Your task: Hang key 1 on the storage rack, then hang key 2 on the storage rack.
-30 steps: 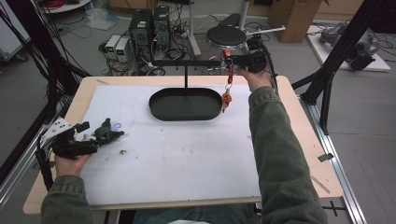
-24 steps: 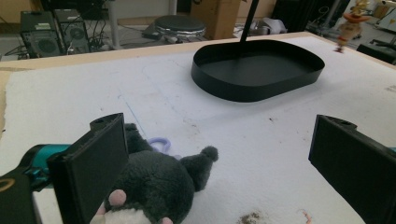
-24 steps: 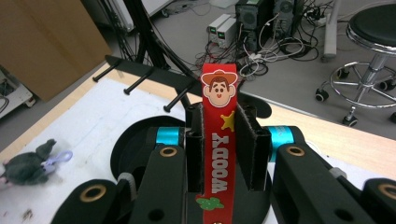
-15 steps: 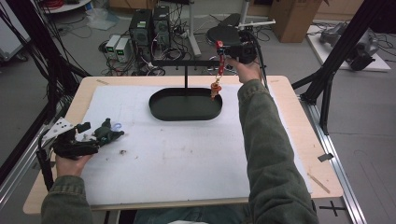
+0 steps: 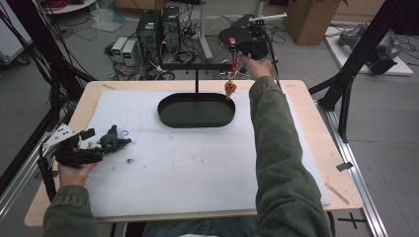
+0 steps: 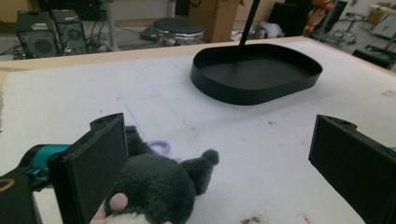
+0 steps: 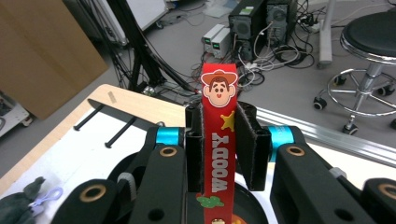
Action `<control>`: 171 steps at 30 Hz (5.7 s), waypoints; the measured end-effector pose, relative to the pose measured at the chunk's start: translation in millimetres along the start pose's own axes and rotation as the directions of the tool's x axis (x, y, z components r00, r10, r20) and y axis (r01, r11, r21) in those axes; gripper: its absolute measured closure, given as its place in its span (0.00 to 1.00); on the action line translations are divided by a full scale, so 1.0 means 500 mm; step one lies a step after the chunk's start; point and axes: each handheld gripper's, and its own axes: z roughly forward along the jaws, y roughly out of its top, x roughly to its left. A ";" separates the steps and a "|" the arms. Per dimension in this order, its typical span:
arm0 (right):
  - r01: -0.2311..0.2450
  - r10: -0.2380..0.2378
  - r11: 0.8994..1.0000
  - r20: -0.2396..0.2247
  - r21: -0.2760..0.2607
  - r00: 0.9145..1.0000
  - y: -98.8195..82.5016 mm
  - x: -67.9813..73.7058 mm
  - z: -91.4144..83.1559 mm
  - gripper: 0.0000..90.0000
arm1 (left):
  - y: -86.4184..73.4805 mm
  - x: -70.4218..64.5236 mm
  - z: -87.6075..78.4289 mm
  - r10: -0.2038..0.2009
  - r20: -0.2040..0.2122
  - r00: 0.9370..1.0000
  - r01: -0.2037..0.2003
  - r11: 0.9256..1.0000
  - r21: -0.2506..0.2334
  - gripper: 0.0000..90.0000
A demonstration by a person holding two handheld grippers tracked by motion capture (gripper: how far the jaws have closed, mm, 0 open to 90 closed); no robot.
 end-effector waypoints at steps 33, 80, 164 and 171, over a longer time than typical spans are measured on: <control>-0.028 0.025 0.999 -0.063 -0.046 0.998 0.006 -0.002 0.061 0.54 | -0.001 0.000 0.006 -0.002 -0.002 1.000 0.002 1.000 0.010 0.05; 0.118 -0.118 0.993 -0.016 -0.013 0.993 -0.135 -0.023 -0.065 0.01 | 0.000 -0.002 0.002 -0.010 -0.012 1.000 0.010 1.000 0.004 0.05; 0.109 -0.105 0.992 0.066 -0.067 0.992 -0.557 -0.069 -0.212 0.01 | 0.028 0.003 0.042 0.089 0.009 0.996 -0.089 0.974 0.206 0.05; 0.118 -0.114 0.991 0.067 -0.065 0.991 -0.568 -0.069 -0.222 0.01 | 0.033 0.016 0.056 0.090 0.015 0.996 -0.091 0.962 0.258 0.05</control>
